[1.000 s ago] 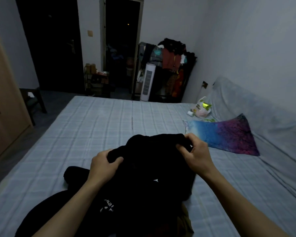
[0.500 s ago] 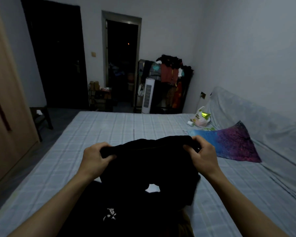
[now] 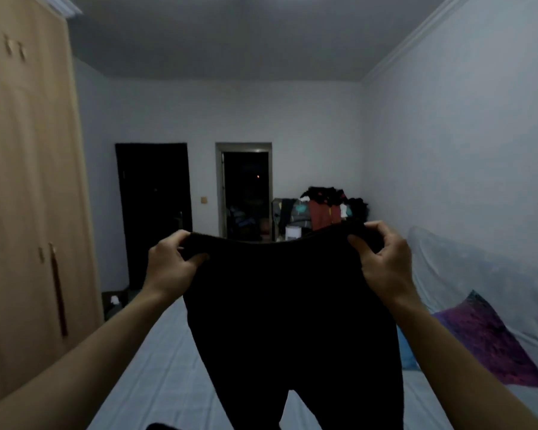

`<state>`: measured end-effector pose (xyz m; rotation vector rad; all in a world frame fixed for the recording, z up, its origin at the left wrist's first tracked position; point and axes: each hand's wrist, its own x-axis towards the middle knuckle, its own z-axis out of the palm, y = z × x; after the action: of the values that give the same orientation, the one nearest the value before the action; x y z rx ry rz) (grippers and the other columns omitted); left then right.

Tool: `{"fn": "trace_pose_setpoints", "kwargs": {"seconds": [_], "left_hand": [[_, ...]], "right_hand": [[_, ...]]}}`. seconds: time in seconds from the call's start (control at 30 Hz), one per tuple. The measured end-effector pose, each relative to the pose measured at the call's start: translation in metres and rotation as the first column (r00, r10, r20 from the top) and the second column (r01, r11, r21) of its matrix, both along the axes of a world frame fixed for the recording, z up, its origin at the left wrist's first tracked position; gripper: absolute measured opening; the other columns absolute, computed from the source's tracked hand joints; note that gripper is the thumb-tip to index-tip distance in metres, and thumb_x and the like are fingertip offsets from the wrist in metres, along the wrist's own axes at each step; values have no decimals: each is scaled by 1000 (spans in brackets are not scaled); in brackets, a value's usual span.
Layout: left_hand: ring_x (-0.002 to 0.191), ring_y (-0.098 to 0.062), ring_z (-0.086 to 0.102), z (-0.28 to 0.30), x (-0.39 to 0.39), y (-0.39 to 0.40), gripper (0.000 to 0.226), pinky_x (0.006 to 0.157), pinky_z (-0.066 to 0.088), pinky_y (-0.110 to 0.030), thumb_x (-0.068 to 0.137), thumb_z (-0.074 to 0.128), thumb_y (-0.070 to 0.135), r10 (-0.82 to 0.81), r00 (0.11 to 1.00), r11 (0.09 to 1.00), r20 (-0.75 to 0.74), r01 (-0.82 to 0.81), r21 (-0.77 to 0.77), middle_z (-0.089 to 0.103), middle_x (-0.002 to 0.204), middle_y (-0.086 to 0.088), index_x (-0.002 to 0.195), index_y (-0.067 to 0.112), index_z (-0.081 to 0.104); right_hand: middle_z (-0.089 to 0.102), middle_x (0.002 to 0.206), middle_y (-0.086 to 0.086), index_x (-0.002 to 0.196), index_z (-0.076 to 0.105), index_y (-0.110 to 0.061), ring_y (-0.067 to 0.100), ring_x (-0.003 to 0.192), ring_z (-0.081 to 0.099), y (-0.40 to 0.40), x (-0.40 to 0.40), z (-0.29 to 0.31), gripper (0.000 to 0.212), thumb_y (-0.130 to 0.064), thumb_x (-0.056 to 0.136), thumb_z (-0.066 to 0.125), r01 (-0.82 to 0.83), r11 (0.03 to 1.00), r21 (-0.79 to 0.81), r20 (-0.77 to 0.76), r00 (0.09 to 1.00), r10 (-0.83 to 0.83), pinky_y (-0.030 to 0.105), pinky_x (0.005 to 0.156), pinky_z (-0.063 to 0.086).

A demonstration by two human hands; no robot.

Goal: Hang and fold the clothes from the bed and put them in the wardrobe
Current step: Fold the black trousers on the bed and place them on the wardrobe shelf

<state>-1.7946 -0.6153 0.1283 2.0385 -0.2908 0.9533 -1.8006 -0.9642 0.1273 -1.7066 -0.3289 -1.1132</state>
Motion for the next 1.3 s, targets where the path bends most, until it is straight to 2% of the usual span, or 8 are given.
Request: {"fn": "trace_pose_setpoints", "kwargs": {"seconds": [0.23, 0.33, 0.53, 0.77, 0.93, 1.07, 1.17, 1.3], "left_hand": [[87, -14, 71, 80, -50, 13, 24, 76, 58, -29, 80, 82, 26, -64, 959, 998, 275, 66, 2, 73, 94, 3, 97, 34, 65], [90, -12, 71, 107, -73, 20, 27, 78, 57, -25, 79, 81, 36, -160, 936, 986, 313, 164, 14, 73, 94, 4, 101, 28, 68], [83, -12, 73, 149, -112, 50, 22, 70, 58, -20, 81, 79, 15, -203, 932, 976, 299, 218, -18, 75, 91, 8, 99, 22, 69], [70, -8, 72, 179, -144, 93, 18, 58, 55, -16, 80, 72, 7, -336, 906, 913, 259, 381, -148, 75, 79, 6, 97, 11, 69], [69, -12, 72, 154, -132, 123, 22, 58, 55, -18, 72, 76, 12, -372, 917, 887, 146, 398, -233, 76, 79, -1, 94, 9, 71], [75, -21, 73, 114, -118, 147, 31, 61, 58, -24, 69, 76, 12, -404, 915, 875, 9, 390, -286, 76, 92, -14, 99, 3, 71], [86, -34, 72, 80, -111, 162, 32, 79, 60, -40, 68, 78, 14, -416, 905, 877, -91, 373, -304, 75, 98, -19, 98, 5, 71], [89, -35, 71, 35, -107, 172, 29, 85, 55, -44, 63, 79, 17, -418, 899, 873, -128, 359, -331, 74, 97, -20, 91, 10, 74]], "right_hand": [[67, 84, -8, 97, 63, -14, -10, 68, 63, -3, -38, 84, 13, -13, 87, 71, -112, 994, 9, 121, 987, 110, 7, 62, 47], [67, 84, -7, 98, 63, -13, -10, 67, 63, 2, -53, 105, 13, -14, 87, 71, -120, 993, -4, 144, 982, 120, 6, 59, 46], [68, 85, -8, 97, 64, -16, -9, 67, 64, 24, -88, 150, 12, -21, 88, 71, -68, 997, -37, 179, 981, 73, 9, 60, 50], [71, 85, -5, 97, 67, -14, 0, 70, 68, 66, -121, 187, 11, -19, 88, 71, -106, 992, -61, 212, 970, 117, 14, 61, 53], [73, 85, 4, 88, 68, -18, 15, 74, 70, 95, -110, 165, 3, -16, 88, 70, -153, 984, -94, 77, 984, 160, 28, 67, 56], [70, 79, 2, 89, 64, -15, 9, 67, 66, 109, -85, 123, 3, -16, 91, 66, -125, 978, -165, -74, 991, 114, 18, 59, 51], [62, 73, -7, 81, 56, -22, -7, 59, 57, 123, -73, 87, 16, -16, 93, 64, -72, 968, -238, -143, 989, 38, 8, 54, 41], [64, 81, -1, 90, 57, -17, 7, 68, 60, 135, -67, 37, 6, -19, 96, 59, -121, 965, -233, -270, 961, 55, 8, 52, 42]]}}
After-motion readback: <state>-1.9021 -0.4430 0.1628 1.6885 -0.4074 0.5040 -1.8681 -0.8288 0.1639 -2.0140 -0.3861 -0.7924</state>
